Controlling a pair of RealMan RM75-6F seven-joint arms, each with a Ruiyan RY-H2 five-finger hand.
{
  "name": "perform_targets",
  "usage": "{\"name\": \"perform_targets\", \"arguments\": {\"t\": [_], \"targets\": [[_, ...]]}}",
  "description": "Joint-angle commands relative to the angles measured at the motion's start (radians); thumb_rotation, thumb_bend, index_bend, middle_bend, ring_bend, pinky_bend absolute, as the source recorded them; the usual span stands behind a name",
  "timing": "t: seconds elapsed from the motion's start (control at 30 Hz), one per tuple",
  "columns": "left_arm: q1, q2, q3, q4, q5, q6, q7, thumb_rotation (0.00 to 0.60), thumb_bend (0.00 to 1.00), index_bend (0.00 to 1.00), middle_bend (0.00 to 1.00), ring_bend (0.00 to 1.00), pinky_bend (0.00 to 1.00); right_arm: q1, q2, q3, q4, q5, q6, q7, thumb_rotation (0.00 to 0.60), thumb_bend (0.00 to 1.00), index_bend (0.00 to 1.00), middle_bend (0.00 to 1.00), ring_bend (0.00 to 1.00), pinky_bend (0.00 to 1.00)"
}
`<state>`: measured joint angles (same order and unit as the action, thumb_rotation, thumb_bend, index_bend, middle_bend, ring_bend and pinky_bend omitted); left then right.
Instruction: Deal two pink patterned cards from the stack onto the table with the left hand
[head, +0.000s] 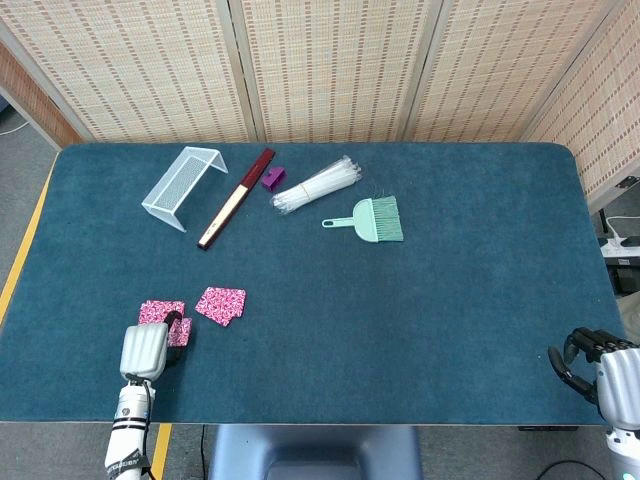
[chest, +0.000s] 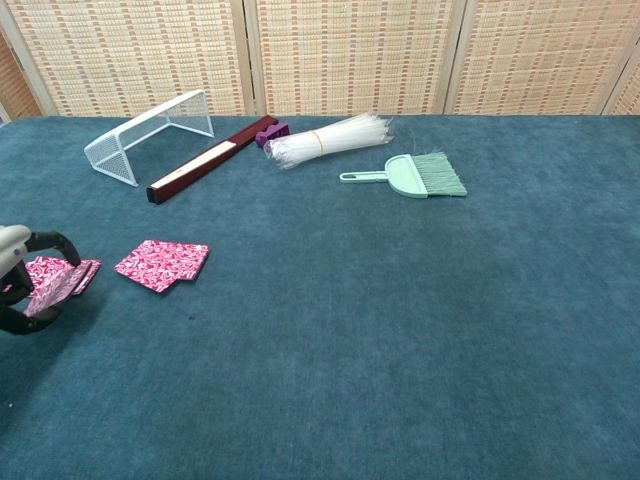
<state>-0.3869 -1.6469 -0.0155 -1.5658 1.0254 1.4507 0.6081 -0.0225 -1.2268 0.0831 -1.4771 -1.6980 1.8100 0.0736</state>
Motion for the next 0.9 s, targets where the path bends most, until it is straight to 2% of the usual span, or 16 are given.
{"name": "perform_targets", "arguments": {"t": [0.03,0.3,0.5,0.9], "targets": [[0.022,0.000,0.012,0.014,0.012,0.004,-0.013,0.600,0.34,0.38,1.00,1.00,1.00,0.000,0.000,0.000,0.000,0.000,0.001,0.000,0.600,0.23,0.76,0.70,0.73,0.91],[0.065,0.006,0.014,0.057,0.030,0.008,-0.024,0.600,0.34,0.38,1.00,1.00,1.00,0.000,0.000,0.001,0.001,0.003,-0.002,-0.001,0.600,0.23,0.76,0.70,0.73,0.91],[0.078,0.011,0.010,0.066,0.032,-0.030,-0.033,0.600,0.34,0.37,1.00,1.00,1.00,0.000,-0.002,-0.001,0.003,0.002,-0.004,-0.005,0.600,0.23,0.75,0.70,0.73,0.91],[0.091,0.038,-0.007,0.020,0.026,-0.086,-0.042,0.600,0.32,0.23,1.00,1.00,1.00,-0.001,-0.001,-0.001,0.004,0.002,-0.001,0.000,0.600,0.23,0.75,0.70,0.73,0.91]]}}
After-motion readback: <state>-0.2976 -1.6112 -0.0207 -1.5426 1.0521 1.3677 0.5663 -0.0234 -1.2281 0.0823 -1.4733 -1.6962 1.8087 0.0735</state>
